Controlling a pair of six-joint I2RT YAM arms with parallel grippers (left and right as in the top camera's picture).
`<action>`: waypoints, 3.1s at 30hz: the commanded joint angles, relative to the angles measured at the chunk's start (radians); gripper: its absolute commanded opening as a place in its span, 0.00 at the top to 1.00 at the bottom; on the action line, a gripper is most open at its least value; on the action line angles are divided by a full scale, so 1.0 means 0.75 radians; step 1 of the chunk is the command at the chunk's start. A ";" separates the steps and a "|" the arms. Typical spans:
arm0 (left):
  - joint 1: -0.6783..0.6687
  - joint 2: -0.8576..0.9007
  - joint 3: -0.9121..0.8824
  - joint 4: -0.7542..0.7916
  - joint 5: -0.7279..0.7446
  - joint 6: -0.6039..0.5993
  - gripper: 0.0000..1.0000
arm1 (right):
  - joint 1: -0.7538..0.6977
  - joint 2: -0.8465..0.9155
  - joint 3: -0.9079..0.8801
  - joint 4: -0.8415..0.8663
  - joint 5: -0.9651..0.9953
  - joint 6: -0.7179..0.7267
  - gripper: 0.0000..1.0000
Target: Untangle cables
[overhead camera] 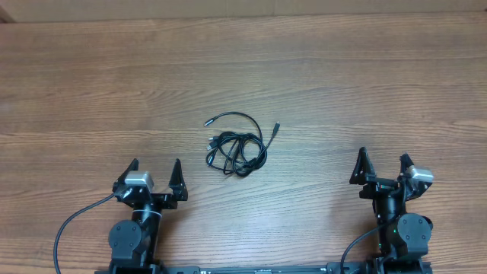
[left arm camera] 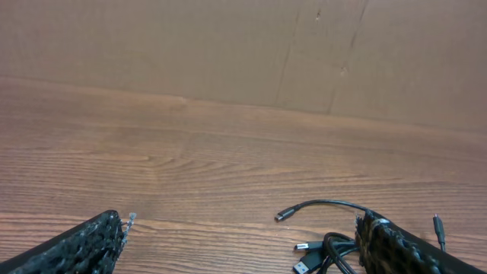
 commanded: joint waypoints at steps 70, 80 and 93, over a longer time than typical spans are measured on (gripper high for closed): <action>0.007 0.077 0.348 -0.301 0.152 0.110 0.00 | -0.004 -0.015 0.001 0.007 0.009 -0.007 0.00; 0.006 0.532 0.632 -0.402 0.217 0.170 0.00 | -0.004 -0.015 0.001 0.007 0.009 -0.006 0.00; 0.005 0.966 0.929 -0.571 0.238 0.180 0.00 | -0.004 -0.015 0.001 0.006 0.009 -0.006 0.00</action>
